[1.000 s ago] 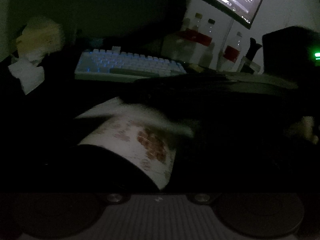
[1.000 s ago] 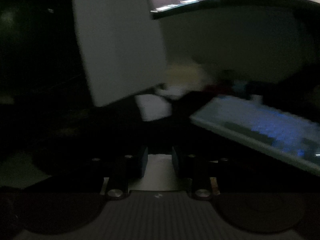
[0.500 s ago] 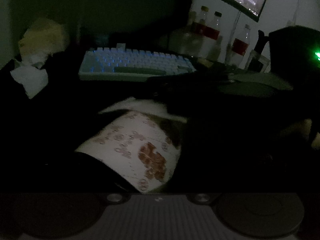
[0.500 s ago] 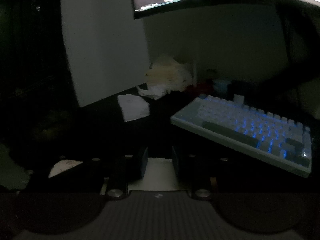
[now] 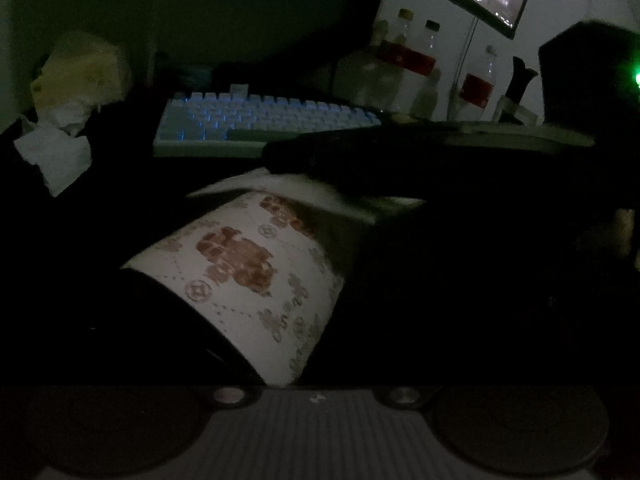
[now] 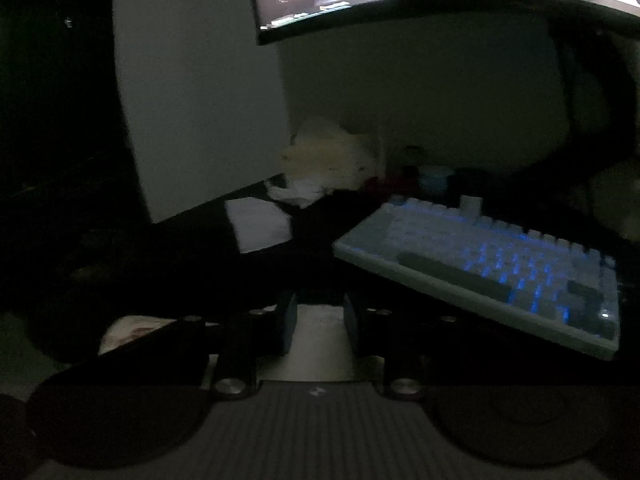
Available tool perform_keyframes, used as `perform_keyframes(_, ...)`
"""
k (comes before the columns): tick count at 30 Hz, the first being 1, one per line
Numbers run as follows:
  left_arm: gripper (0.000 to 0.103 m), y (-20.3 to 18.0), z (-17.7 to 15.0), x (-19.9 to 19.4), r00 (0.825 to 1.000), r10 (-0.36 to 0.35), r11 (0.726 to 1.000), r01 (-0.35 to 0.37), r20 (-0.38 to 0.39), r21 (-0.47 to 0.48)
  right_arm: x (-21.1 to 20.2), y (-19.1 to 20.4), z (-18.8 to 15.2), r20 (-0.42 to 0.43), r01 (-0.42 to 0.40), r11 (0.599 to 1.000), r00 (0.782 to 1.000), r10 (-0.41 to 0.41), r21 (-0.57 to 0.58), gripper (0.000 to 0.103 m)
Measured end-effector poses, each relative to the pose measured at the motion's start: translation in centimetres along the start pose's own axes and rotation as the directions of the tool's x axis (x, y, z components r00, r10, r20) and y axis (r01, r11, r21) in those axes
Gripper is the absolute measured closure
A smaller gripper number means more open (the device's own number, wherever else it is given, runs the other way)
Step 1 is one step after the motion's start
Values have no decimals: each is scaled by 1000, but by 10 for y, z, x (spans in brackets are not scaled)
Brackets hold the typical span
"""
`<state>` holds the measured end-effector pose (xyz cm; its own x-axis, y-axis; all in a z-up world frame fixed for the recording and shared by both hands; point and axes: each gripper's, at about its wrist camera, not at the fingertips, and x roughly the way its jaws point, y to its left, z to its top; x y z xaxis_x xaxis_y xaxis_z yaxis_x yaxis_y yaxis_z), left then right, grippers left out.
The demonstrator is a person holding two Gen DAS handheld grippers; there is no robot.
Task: Clean container
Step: 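Rub the paper towel back and forth along the thermos with the right gripper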
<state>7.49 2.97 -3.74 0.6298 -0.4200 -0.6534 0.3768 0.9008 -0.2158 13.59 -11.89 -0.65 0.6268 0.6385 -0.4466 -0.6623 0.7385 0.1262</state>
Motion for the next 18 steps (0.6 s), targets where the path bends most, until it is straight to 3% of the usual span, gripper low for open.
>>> perform_keyframes(3,0,2,1,1,1000,-1,1000,1,1,-3,-6,18,-1,11,-138,990,990,138,-27,72)
perform_keyframes(5,0,3,2,2,1000,-3,1000,3,2,-6,-6,22,0,9,-179,983,984,179,-41,73)
perform_keyframes(8,0,4,3,3,1000,0,1000,0,2,-5,2,13,2,4,-157,987,988,157,-13,73)
perform_keyframes(12,0,7,4,4,1000,12,1000,-12,7,-6,14,-2,5,1,9,1000,1000,-9,16,73)
perform_keyframes(13,0,8,5,4,1000,10,1000,-10,8,-9,15,-2,6,-2,17,1000,1000,-17,18,73)
perform_keyframes(15,0,9,7,5,1000,9,1000,-9,11,-9,12,6,5,0,-9,1000,1000,9,-5,72)
perform_keyframes(18,0,10,9,7,1000,10,1000,-10,13,-7,7,14,5,6,-138,990,990,139,-10,72)
